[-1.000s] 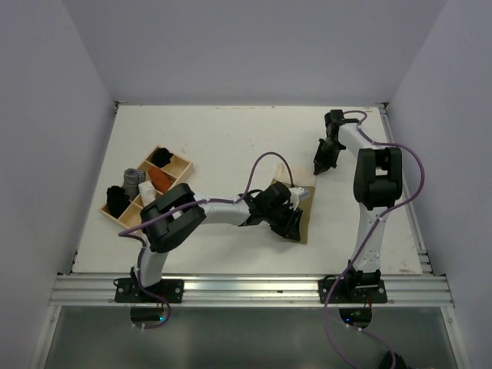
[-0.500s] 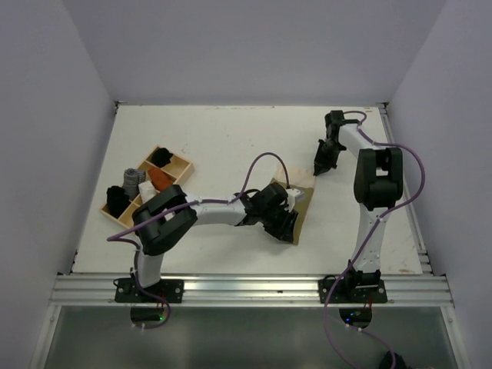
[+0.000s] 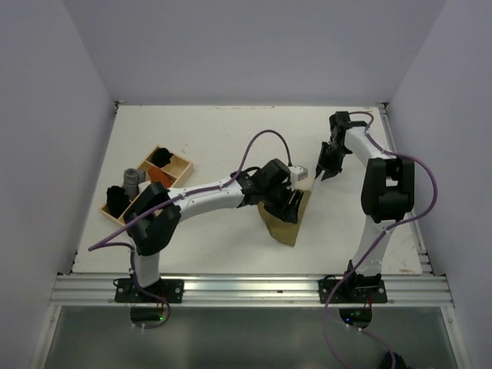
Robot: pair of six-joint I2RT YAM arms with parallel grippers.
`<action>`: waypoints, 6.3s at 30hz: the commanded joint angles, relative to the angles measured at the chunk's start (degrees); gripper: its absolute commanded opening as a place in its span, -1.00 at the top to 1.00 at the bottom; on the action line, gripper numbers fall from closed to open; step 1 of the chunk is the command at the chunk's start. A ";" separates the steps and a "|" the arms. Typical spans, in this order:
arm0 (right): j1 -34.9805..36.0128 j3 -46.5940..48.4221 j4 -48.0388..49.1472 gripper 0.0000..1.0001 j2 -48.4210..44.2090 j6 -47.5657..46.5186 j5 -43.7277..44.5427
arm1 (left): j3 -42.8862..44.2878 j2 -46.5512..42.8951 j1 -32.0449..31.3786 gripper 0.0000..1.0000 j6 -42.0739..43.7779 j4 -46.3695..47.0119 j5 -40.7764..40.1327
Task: Roll the underwear
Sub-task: Fold the underwear
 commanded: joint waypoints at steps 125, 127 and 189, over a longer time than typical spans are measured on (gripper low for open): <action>17.90 13.89 12.48 1.00 6.71 14.92 3.32 | -3.66 -0.89 10.22 1.00 11.23 2.70 -22.83; 17.28 12.93 13.10 1.00 5.92 14.75 3.15 | -3.49 -1.15 9.69 1.00 11.32 2.52 -23.10; 3.22 -17.67 27.87 0.56 -11.93 2.44 -5.99 | 17.70 12.65 -5.43 0.29 9.65 -3.64 -20.03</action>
